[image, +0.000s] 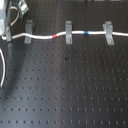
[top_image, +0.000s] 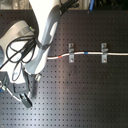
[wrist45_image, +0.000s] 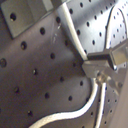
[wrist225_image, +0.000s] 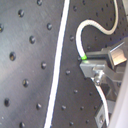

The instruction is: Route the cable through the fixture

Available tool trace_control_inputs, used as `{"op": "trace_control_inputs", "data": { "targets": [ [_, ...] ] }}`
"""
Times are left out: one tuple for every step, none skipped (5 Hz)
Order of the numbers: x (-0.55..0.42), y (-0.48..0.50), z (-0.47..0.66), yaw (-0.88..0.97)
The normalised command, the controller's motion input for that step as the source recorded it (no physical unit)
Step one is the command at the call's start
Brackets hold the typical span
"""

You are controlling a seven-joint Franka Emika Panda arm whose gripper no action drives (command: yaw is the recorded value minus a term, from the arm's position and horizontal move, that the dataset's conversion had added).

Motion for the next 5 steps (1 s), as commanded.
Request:
{"op": "trace_control_inputs", "data": {
  "targets": [
    [0.285,-0.153,-0.67,0.20],
    [0.223,-0.114,-0.68,0.31],
    [0.373,-0.185,-0.57,0.15],
    [0.475,-0.251,-0.42,0.02],
    [0.466,-0.262,-0.25,0.00]
  ]
}}
